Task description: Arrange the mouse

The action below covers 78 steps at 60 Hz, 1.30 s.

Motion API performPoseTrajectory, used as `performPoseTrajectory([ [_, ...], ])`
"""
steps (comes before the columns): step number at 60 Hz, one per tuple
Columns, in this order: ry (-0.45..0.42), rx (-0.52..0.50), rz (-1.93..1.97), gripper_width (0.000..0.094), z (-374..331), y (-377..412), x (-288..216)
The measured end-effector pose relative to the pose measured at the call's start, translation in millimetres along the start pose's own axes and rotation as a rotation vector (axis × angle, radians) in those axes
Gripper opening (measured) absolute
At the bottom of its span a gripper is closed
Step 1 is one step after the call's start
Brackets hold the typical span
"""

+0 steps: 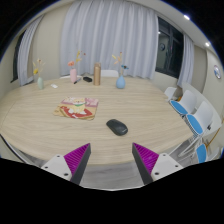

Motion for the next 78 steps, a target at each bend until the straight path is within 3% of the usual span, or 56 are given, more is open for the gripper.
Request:
performPoseTrajectory([
  [37,0.034,-0.084,-0.054,0.0854,159.9,-36.4,2.3],
  [69,0.044,-0.108,-0.028,0.0854,255.9,-44.0,-38.6],
  [72,0.054,-0.121,-0.015,0.0801,258.9,-44.6,-39.5],
  [78,0.063,-0.143,-0.021,0.0475,259.5,-39.9,-38.8],
])
Point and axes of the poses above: the point between the fingertips, and its own axes, seen from behind it with the camera up: y to the left, x down, z forward, the way the camera looks, the point moved 10 cm from there along -z, backward, against the way the camera looks, and after that the axes turned 5 degrees about x, right-handed, at the moved point
